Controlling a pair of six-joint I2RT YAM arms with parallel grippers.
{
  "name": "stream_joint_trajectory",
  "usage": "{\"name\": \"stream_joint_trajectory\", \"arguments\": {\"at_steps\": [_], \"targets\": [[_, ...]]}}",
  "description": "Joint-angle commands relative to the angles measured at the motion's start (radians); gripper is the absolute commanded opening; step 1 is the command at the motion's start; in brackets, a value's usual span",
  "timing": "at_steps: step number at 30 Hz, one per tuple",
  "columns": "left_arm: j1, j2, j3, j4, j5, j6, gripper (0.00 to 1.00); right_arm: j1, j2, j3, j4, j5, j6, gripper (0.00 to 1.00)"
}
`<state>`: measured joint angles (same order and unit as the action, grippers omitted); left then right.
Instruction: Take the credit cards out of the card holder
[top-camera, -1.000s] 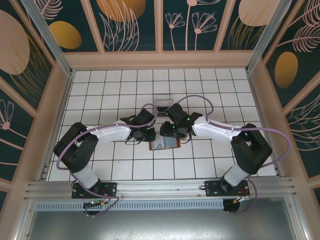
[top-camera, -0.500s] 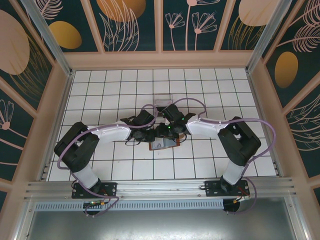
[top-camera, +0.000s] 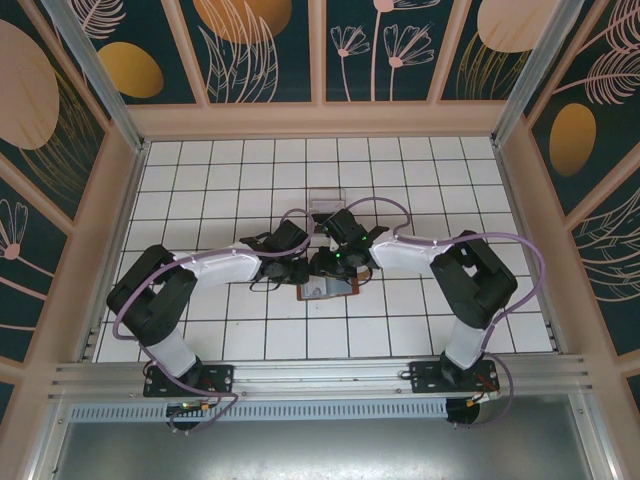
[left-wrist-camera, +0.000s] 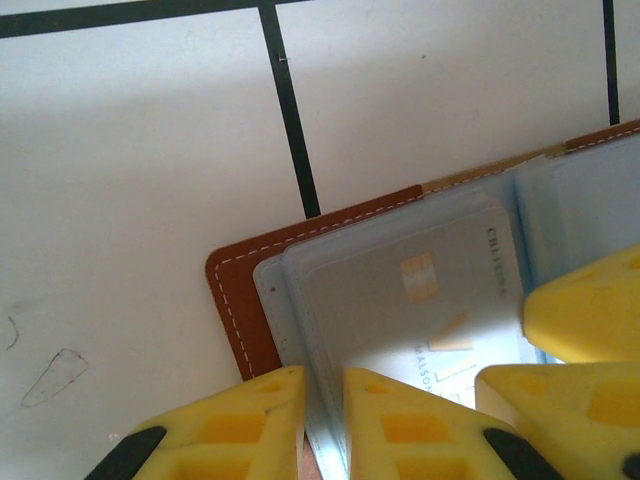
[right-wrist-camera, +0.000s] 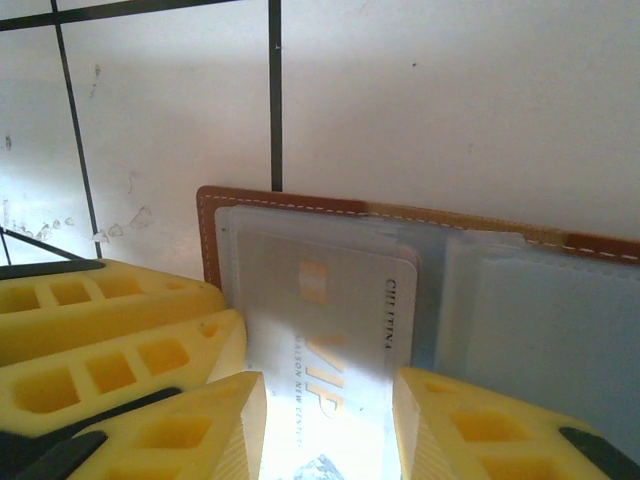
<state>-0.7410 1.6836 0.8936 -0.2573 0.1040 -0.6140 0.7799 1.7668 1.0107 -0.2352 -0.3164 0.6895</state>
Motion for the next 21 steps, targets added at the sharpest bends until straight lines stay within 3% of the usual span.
{"name": "stream_joint_trajectory", "arguments": {"at_steps": [1, 21], "targets": [[-0.006, -0.013, -0.02, -0.025, -0.007, -0.006, 0.2, 0.008, 0.016, -0.004, -0.014, 0.033, -0.004, 0.38], [-0.006, -0.033, -0.004, -0.039, -0.016, -0.006, 0.18, 0.024, -0.062, -0.002, -0.074, 0.118, 0.013, 0.34]]}}
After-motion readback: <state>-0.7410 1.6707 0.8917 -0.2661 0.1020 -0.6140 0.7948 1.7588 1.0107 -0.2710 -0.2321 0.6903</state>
